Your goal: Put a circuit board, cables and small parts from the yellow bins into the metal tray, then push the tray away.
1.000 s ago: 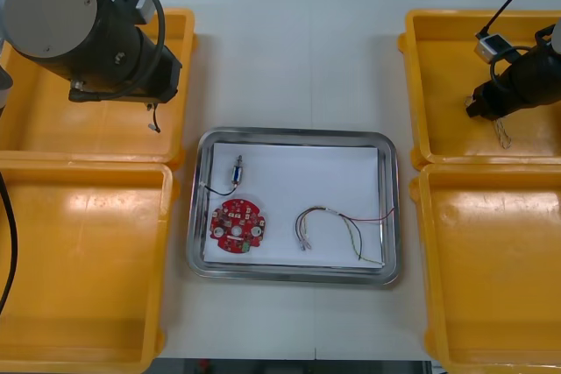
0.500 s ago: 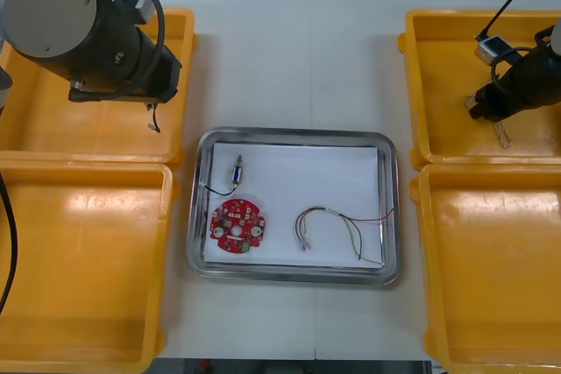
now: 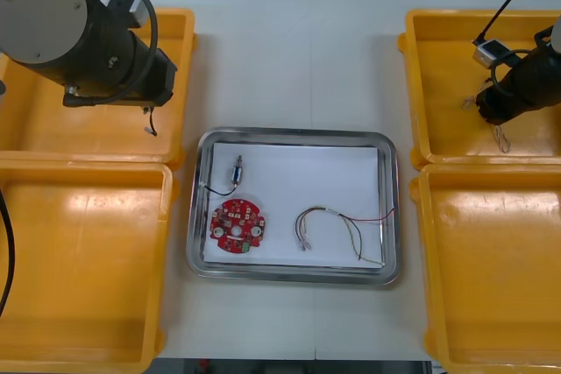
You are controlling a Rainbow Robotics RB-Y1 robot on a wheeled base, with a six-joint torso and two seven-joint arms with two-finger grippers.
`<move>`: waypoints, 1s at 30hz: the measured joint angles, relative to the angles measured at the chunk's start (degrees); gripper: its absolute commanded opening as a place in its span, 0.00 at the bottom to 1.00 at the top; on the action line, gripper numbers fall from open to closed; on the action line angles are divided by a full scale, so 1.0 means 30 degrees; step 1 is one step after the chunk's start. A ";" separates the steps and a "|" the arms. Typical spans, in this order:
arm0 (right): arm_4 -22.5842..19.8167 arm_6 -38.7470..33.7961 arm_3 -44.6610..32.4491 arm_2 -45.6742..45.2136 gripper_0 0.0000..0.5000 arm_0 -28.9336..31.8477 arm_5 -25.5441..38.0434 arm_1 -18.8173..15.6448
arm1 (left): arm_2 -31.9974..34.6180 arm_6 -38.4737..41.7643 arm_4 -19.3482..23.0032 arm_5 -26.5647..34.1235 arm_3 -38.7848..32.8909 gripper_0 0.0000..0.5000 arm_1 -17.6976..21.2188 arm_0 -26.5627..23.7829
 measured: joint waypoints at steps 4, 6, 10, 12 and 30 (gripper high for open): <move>0.0435 0.0002 -0.0708 -0.0538 0.00 0.0002 0.2088 -0.0011 | 0.0140 0.0000 0.0004 0.0000 -0.0231 0.00 0.0000 0.0198; 0.0647 0.0002 -0.1433 -0.0954 0.00 0.0009 0.3198 -0.0048 | 0.0140 0.0000 0.0006 0.0001 -0.0231 0.00 0.0000 0.0199; 0.1053 0.0002 -0.2823 -0.2064 0.00 0.0010 0.4977 -0.0090 | 0.0140 0.0000 0.0008 0.0003 -0.0232 0.00 0.0000 0.0203; 0.1288 0.0002 -0.3495 -0.2608 0.00 0.0012 0.6034 -0.0092 | 0.0140 0.0000 0.0008 0.0004 -0.0232 0.00 0.0000 0.0208; 0.2593 -0.0027 -1.1191 -0.3744 0.00 0.0017 1.2835 -0.0467 | 0.0140 0.0001 0.0016 0.0008 -0.0235 0.00 -0.0001 0.0240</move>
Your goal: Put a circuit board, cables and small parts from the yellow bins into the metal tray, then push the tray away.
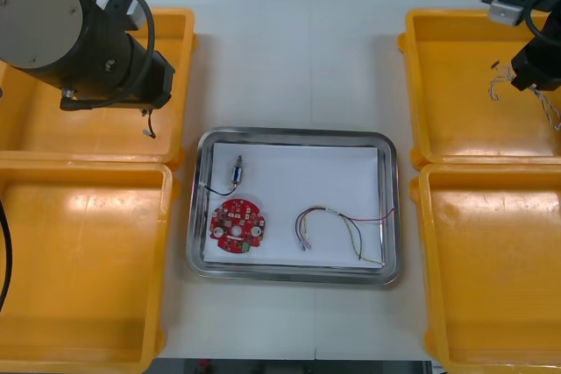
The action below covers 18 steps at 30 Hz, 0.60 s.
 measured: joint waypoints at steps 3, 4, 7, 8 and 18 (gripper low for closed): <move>-0.0467 -0.0038 -0.1492 0.0017 0.00 0.0001 0.0004 -0.0001 | 0.0000 0.0000 0.0000 0.0000 0.0000 0.00 0.0000 0.0001; -0.0781 -0.0071 -0.1943 0.0037 0.00 0.0001 0.0005 -0.0001 | 0.0000 0.0000 0.0000 0.0000 0.0000 0.00 0.0000 0.0002; -0.1834 -0.0137 -0.3320 0.0340 0.00 0.0002 0.0016 -0.0010 | 0.0000 0.0000 0.0001 0.0001 -0.0002 0.00 -0.0001 0.0004; -0.2122 -0.0150 -0.3717 0.0540 0.00 0.0002 0.0019 -0.0013 | 0.0000 0.0000 0.0001 0.0001 -0.0002 0.00 -0.0001 0.0004; -0.5097 -0.1048 -0.8580 0.4175 0.00 0.0002 0.0044 -0.0080 | 0.0003 0.0001 0.0001 0.0003 -0.0003 0.00 -0.0001 0.0005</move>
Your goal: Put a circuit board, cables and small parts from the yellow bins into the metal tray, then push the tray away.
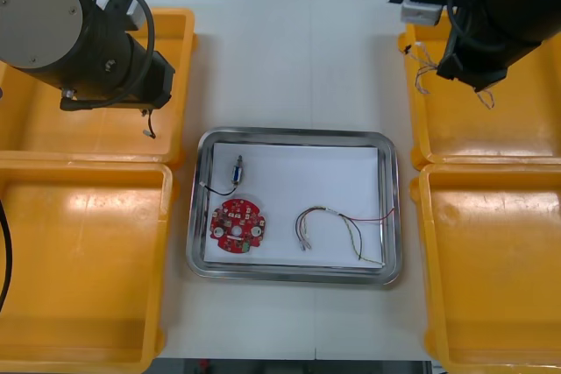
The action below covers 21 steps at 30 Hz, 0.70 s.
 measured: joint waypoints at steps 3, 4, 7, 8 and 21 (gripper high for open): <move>-0.0658 -0.0182 -0.1109 0.0969 0.00 0.0000 0.0002 -0.0002 | 0.0002 0.0000 -0.0001 0.0000 0.0000 0.00 0.0000 0.0000; -0.0858 -0.0244 -0.1414 0.1269 0.00 0.0000 0.0003 -0.0002 | 0.0002 0.0000 -0.0001 0.0000 0.0000 0.00 0.0000 0.0000; -0.1388 -0.0571 -0.2255 0.2203 0.00 0.0000 0.0005 -0.0001 | 0.0003 0.0000 -0.0002 0.0001 0.0000 0.00 0.0000 0.0000; -0.1446 -0.0671 -0.2525 0.2549 0.00 0.0000 0.0005 0.0004 | 0.0004 0.0000 -0.0002 0.0001 -0.0001 0.00 0.0000 0.0000; 0.0513 -0.4052 -0.3920 0.6539 0.00 0.0000 -0.0481 0.2442 | 0.0028 0.0001 -0.0010 0.0002 -0.0004 0.00 -0.0001 0.0005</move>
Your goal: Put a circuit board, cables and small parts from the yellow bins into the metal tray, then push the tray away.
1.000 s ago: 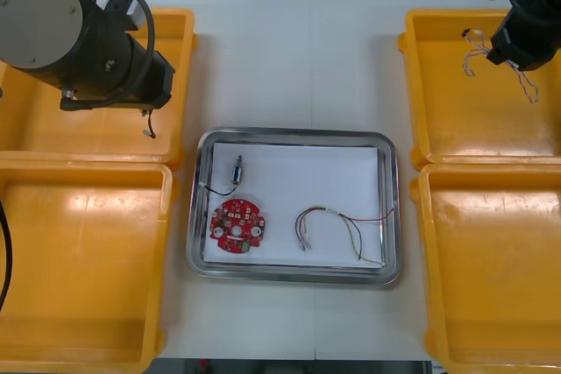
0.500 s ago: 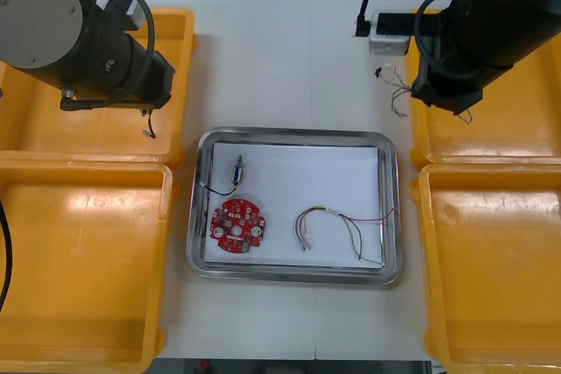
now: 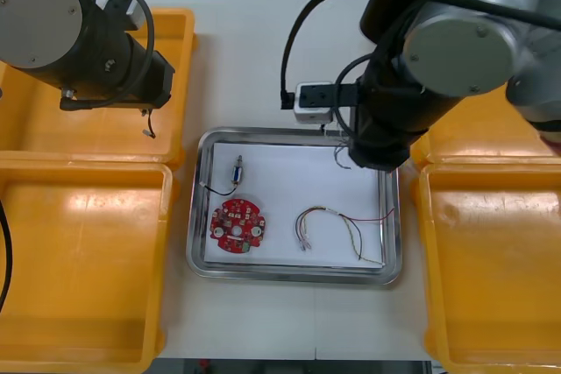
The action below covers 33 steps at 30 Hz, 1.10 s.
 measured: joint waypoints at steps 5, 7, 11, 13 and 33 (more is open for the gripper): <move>0.1502 -0.0039 0.0084 0.1766 0.00 0.0000 -0.0788 0.0633 | 0.0004 0.0000 -0.0001 0.0000 -0.0001 0.00 -0.0001 0.0001; 0.1747 -0.0039 0.0386 0.2421 0.00 0.0000 -0.1146 0.0693 | 0.0004 0.0000 -0.0001 0.0001 -0.0001 0.00 -0.0001 0.0001; 0.2175 -0.0039 0.1484 0.3508 0.00 0.0000 -0.2380 0.0733 | 0.0004 0.0000 -0.0001 0.0001 -0.0002 0.00 -0.0001 0.0001; 0.2475 -0.0039 0.2132 0.4008 0.00 0.0000 -0.3089 0.0737 | 0.0005 0.0000 0.0000 0.0001 -0.0002 0.00 -0.0001 0.0002; 0.3247 -0.0039 0.5887 0.5975 0.00 0.0000 -0.6169 0.0738 | 0.0007 0.0001 0.0001 0.0001 -0.0004 0.00 -0.0001 0.0002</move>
